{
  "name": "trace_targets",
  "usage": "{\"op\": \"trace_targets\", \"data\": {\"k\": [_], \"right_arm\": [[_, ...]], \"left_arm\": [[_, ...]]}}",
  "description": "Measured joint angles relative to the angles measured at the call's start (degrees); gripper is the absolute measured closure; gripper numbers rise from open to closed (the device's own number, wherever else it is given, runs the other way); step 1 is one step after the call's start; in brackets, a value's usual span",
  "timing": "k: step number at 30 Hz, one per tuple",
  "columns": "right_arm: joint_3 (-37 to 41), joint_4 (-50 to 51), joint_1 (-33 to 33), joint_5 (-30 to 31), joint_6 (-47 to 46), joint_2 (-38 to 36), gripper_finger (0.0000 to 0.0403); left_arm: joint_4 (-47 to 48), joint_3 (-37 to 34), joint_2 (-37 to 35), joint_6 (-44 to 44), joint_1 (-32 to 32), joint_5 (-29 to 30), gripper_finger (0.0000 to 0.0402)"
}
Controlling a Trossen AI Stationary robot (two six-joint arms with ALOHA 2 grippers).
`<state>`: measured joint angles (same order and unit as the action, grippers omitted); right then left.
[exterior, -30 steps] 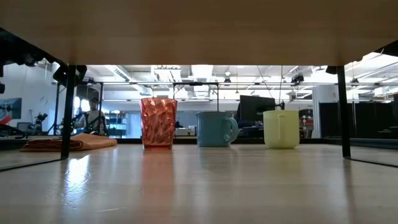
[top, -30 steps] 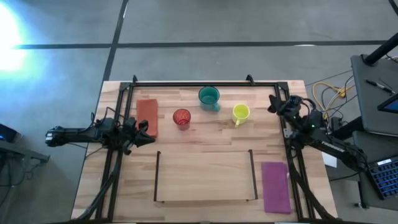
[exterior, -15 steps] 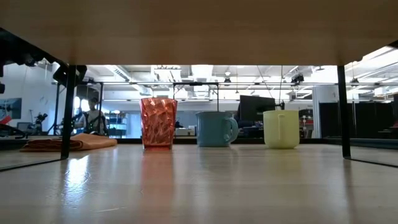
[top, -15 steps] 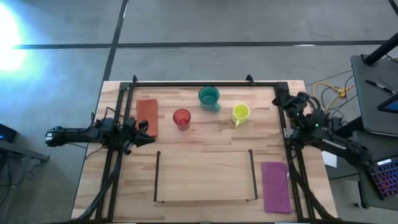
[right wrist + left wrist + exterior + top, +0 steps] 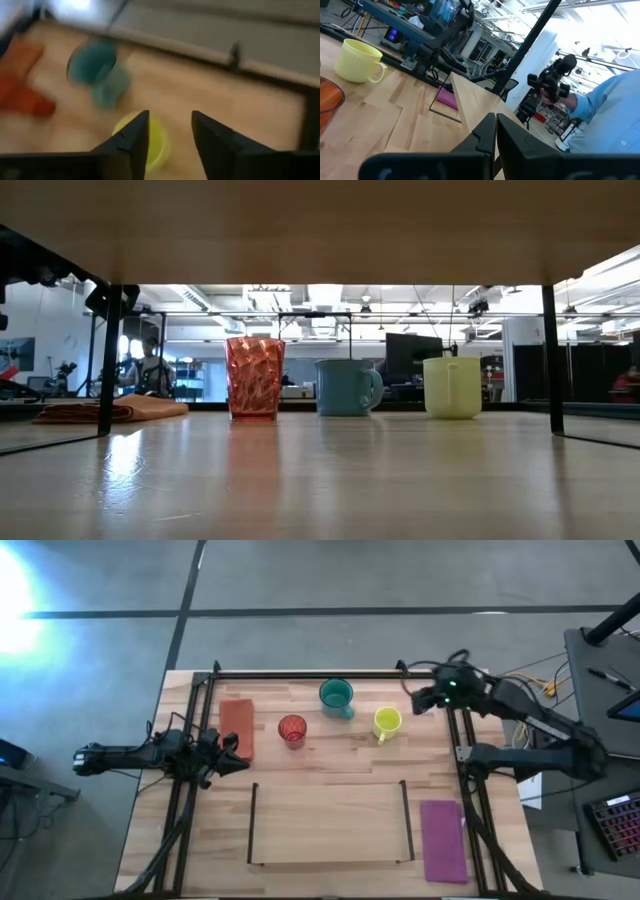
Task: Stack small to large cups/mugs on shelf
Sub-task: Put the yellow mug on the shelf
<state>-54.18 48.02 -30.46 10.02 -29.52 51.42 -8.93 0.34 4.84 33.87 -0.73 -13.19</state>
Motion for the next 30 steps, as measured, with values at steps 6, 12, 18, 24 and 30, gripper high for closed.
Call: {"op": "trace_targets", "data": {"k": [6,12,18,24,30], "right_arm": [[1.6,-0.3,-0.1,-8.5,-0.2,7.5,0.0214],[2.6,-0.2,-0.1,-9.1,-4.4,12.2,0.0205],[2.6,-0.4,-0.1,-6.4,-6.5,18.4,0.0205],[2.6,-2.1,-0.1,-3.5,-6.2,25.8,0.0205],[2.6,-4.0,-0.1,-3.5,-5.4,32.5,0.0205]], "left_arm": [[0.0,0.0,0.0,0.0,0.0,0.0,0.0402],[0.0,0.0,0.0,0.0,0.0,0.0,0.0402],[0.0,0.0,0.0,0.0,0.0,0.0,0.0402],[0.0,0.0,0.0,0.0,0.0,0.0,0.0402],[0.0,0.0,0.0,0.0,0.0,0.0,0.0402]]}}
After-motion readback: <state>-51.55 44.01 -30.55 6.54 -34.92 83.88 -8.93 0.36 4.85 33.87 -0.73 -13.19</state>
